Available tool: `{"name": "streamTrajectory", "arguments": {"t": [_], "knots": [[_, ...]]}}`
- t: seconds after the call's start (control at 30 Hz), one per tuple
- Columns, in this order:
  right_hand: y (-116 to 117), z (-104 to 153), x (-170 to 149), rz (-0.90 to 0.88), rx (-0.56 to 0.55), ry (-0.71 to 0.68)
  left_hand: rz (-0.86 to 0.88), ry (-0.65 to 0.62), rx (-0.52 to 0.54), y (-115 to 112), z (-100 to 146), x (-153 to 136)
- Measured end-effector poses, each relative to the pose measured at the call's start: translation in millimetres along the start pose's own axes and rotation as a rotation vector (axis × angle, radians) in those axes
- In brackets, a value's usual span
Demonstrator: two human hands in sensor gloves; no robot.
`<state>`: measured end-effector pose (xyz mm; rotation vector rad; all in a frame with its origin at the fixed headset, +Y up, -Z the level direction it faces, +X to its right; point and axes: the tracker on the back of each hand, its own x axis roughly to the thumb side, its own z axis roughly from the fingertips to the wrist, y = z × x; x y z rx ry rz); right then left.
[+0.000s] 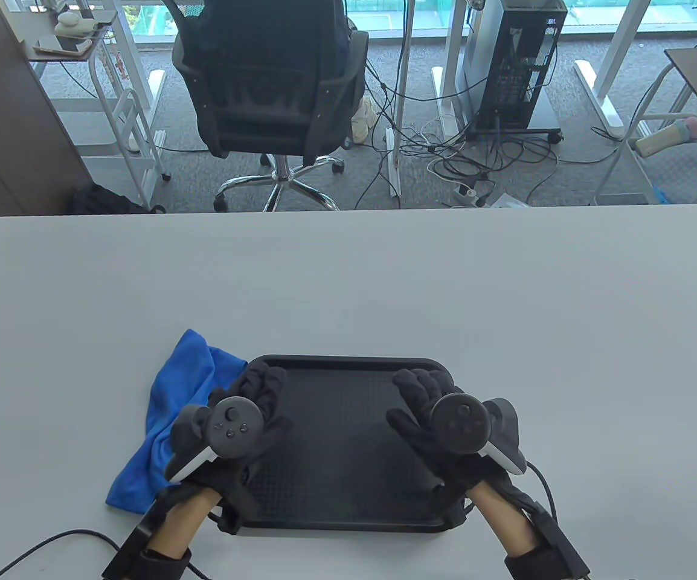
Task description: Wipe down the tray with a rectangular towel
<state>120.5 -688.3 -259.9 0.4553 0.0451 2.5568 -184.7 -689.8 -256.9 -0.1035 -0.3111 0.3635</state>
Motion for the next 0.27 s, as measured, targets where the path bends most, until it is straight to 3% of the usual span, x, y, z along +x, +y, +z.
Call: {"name": "streamTrajectory", "arguments": {"t": [0.27], "knots": [[2.6, 0.1, 1.0, -0.007, 0.024, 0.004, -0.006, 0.003, -0.049, -5.1, -1.0, 0.6]]}}
